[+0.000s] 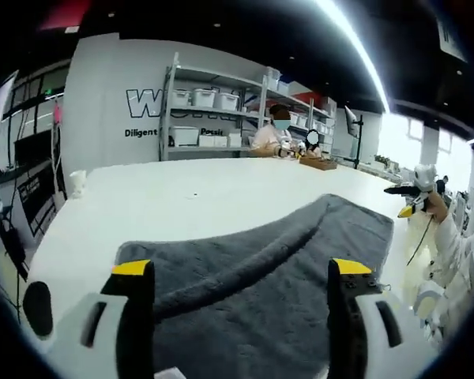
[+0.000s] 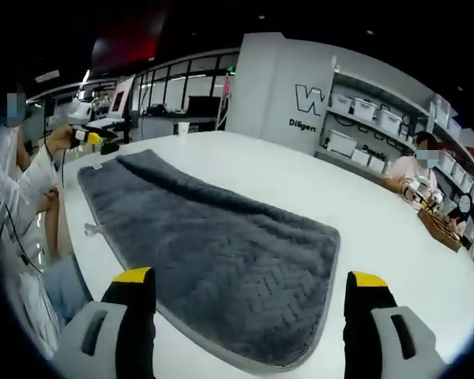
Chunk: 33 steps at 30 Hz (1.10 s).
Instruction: Open the folded towel by lifting each exposed corner and separating the folded layers until the towel lies flat within the target outline without major curled edges
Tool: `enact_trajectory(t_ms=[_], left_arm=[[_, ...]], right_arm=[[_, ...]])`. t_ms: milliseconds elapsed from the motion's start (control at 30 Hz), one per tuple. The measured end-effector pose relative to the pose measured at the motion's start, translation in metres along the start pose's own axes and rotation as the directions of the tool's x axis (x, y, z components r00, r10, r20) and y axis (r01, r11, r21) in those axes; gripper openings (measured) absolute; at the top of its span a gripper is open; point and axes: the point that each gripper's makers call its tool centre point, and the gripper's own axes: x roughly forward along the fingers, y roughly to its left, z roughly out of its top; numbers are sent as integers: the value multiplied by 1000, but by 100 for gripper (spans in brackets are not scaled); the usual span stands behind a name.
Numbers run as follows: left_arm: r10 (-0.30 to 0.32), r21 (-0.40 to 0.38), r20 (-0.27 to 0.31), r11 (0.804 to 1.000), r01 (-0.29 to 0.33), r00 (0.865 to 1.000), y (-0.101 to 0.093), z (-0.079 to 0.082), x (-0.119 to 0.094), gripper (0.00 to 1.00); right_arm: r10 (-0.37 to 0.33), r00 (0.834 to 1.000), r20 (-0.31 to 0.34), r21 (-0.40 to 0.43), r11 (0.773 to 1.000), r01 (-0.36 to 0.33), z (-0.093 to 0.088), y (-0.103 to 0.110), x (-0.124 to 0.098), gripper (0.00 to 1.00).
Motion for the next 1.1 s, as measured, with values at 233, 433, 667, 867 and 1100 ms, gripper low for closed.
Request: enact_trajectory(t_ms=[233, 433, 667, 867, 1100], left_arm=[[121, 41, -33, 992, -120, 992, 73, 10, 30, 71], [161, 68, -107, 986, -155, 981, 107, 2, 59, 49], [176, 100, -228, 983, -157, 958, 137, -31, 95, 41], [186, 112, -249, 980, -162, 951, 152, -45, 111, 28], [199, 108, -248, 978, -177, 948, 161, -55, 115, 17]], right_arm=[[23, 1000, -4, -20, 1000, -24, -2, 8, 3, 100], [34, 999, -12, -18, 999, -34, -9, 10, 3, 100], [37, 999, -1, -24, 999, -37, -8, 12, -2, 100], [38, 999, -1, -25, 999, -38, -10, 13, -4, 100], [26, 1000, -7, -17, 1000, -26, -17, 10, -9, 100]])
